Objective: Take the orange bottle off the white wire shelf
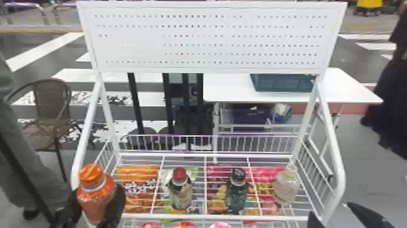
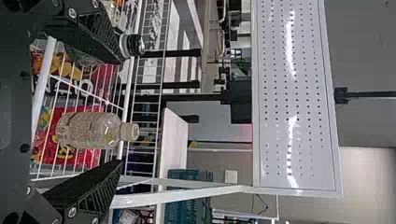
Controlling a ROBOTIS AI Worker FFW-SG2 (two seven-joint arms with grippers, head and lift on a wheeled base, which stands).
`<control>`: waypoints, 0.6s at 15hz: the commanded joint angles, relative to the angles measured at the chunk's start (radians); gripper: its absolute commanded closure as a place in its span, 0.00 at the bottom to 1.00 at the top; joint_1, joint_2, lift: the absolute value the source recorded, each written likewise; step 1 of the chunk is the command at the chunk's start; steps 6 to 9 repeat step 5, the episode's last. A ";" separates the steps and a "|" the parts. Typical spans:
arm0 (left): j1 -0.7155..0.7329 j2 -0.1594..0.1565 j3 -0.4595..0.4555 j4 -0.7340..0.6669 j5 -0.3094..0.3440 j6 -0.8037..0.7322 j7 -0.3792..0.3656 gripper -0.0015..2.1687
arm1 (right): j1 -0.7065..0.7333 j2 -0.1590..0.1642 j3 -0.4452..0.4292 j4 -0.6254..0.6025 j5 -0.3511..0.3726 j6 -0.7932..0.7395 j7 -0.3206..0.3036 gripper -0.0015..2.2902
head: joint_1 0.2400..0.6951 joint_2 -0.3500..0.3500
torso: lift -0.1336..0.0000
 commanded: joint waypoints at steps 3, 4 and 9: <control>-0.002 0.000 -0.006 0.000 -0.002 0.000 0.000 0.32 | -0.003 0.000 0.000 0.000 -0.002 0.000 0.000 0.06 | 0.57 0.50 | 1.00; -0.002 0.000 -0.006 0.000 -0.003 0.000 0.000 0.32 | -0.005 0.000 0.000 0.002 -0.002 0.000 0.000 0.06 | 0.57 0.50 | 1.00; -0.002 0.000 -0.006 0.000 -0.003 0.000 0.000 0.32 | -0.005 0.001 0.002 0.002 0.000 0.000 0.000 0.06 | 0.57 0.50 | 1.00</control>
